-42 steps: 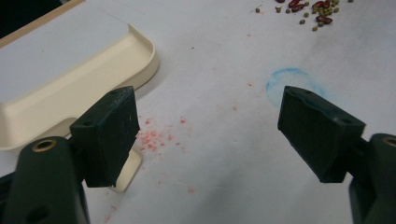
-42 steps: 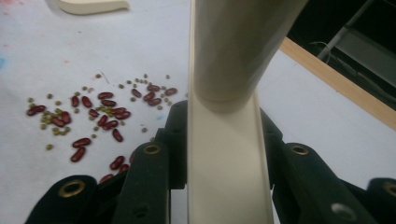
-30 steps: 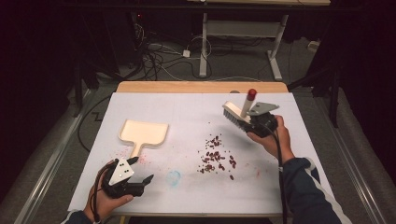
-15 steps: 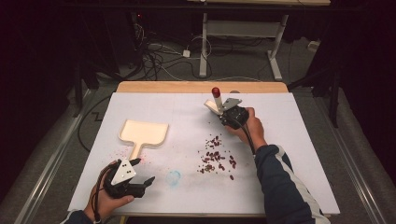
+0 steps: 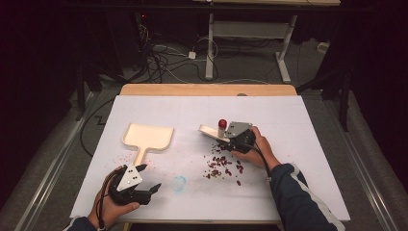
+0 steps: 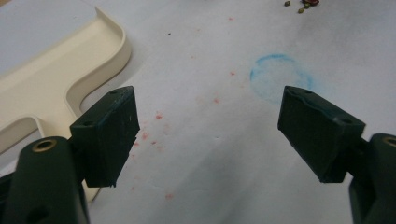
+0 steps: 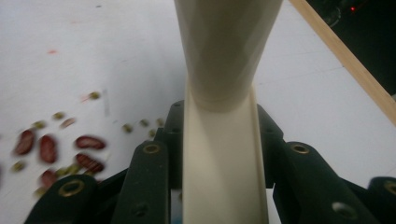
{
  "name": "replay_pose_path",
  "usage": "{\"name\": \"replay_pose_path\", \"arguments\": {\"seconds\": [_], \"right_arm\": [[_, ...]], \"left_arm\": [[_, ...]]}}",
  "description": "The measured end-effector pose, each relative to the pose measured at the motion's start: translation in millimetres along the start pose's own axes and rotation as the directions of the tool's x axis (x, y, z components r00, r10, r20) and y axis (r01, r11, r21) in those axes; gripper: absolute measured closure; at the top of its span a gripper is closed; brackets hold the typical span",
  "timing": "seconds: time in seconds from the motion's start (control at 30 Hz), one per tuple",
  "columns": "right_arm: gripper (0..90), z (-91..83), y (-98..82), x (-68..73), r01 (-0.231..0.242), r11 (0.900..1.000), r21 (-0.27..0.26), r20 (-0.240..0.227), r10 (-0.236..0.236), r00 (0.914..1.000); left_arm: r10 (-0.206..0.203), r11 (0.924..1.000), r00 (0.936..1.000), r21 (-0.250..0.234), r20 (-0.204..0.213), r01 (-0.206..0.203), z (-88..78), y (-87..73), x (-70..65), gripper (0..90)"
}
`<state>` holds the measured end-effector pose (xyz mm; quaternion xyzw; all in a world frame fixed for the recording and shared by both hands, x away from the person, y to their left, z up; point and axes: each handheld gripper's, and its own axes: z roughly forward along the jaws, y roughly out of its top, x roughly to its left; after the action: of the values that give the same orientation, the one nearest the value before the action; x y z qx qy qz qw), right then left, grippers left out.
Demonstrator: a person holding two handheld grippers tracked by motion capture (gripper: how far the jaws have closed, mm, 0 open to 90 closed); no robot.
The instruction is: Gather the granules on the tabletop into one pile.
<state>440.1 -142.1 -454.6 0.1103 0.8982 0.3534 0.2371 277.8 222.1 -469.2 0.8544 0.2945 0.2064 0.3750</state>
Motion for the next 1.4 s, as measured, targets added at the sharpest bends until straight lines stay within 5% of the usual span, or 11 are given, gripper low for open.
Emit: {"name": "replay_pose_path", "arguments": {"seconds": [0.4,0.63,0.87,1.07,1.2,1.4], "right_arm": [[66.7,-41.9,-18.7,28.4,0.033,0.997,-0.066,-0.135,-0.042,0.9900],[66.8,-56.5,-22.7,35.7,0.041,0.996,-0.074,-0.166,-0.053,0.9847],[67.1,-63.4,-21.3,32.8,0.035,0.995,-0.094,-0.100,-0.045,0.9940],[67.2,-75.1,-19.3,23.1,-0.025,0.990,-0.137,-0.030,0.021,0.9993],[67.2,-81.9,-18.0,21.8,-0.042,0.995,-0.093,0.055,0.047,0.9974],[67.2,-76.4,-11.2,26.9,-0.057,0.997,0.045,0.162,0.049,0.9856]], "left_arm": [[0.022,0.9996,0.9997,0.017,0.007,-0.022,1.3,2.5,-6.2,19.8],[0.036,0.9991,0.9992,0.022,0.015,-0.037,1.9,3.5,-9.0,19.8],[0.043,0.9986,0.9989,0.028,0.016,-0.043,2.4,3.5,-9.2,19.9],[0.053,0.9982,0.9985,0.027,0.012,-0.053,1.1,4.1,-9.7,19.9],[0.054,0.9982,0.9985,0.027,0.011,-0.054,0.4,4.0,-9.6,19.9],[0.061,0.9976,0.9981,0.032,0.011,-0.062,0.6,4.6,-10.2,19.9]]}}
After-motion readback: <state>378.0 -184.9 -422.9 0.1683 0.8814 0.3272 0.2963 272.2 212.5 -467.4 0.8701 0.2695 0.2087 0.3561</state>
